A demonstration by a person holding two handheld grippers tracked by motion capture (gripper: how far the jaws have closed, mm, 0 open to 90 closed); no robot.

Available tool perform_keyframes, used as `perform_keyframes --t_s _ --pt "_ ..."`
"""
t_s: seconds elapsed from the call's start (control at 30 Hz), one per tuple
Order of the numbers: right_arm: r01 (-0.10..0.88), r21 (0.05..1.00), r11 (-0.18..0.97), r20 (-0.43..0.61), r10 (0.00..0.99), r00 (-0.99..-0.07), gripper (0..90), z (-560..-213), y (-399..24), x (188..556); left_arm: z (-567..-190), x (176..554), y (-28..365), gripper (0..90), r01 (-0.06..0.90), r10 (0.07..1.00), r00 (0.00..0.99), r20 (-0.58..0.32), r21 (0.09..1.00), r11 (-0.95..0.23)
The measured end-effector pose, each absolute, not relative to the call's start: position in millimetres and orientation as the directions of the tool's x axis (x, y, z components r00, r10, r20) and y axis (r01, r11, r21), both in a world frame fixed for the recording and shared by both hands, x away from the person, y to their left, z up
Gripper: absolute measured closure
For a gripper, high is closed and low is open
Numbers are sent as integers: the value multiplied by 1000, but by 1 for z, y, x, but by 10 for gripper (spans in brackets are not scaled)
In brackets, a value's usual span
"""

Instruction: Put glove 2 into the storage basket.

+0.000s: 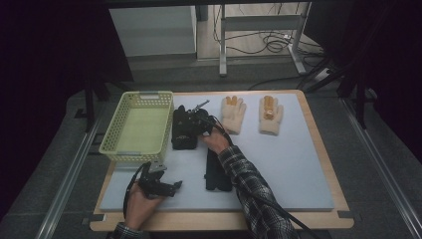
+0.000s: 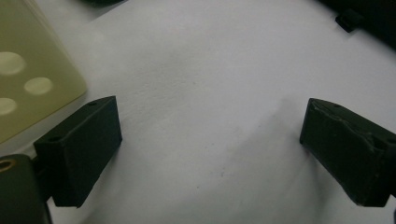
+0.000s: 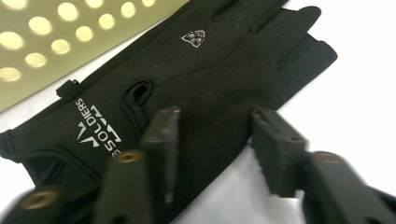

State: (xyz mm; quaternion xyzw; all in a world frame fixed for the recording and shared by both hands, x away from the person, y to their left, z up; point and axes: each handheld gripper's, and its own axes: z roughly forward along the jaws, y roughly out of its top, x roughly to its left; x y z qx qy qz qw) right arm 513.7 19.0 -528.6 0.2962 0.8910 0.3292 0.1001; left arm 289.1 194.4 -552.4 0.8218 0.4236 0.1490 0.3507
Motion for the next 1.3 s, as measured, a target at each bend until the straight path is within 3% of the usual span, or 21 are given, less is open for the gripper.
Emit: perform_keyframes --t_s 0.1,0.2,0.83,1.3 --pt "486 645 590 56 598 -800 785 -528 14 515 -552 289 194 57 592 801 597 -52 703 -395" --pt "514 641 570 98 604 -791 836 -528 11 516 -552 289 194 57 592 801 597 -52 702 -396" --pt "485 717 501 160 559 -813 849 -481 -11 480 -552 289 194 57 592 801 597 -50 701 -398" --pt "480 765 429 200 550 -811 850 -442 -51 436 -553 289 194 57 591 801 597 -49 702 -398"
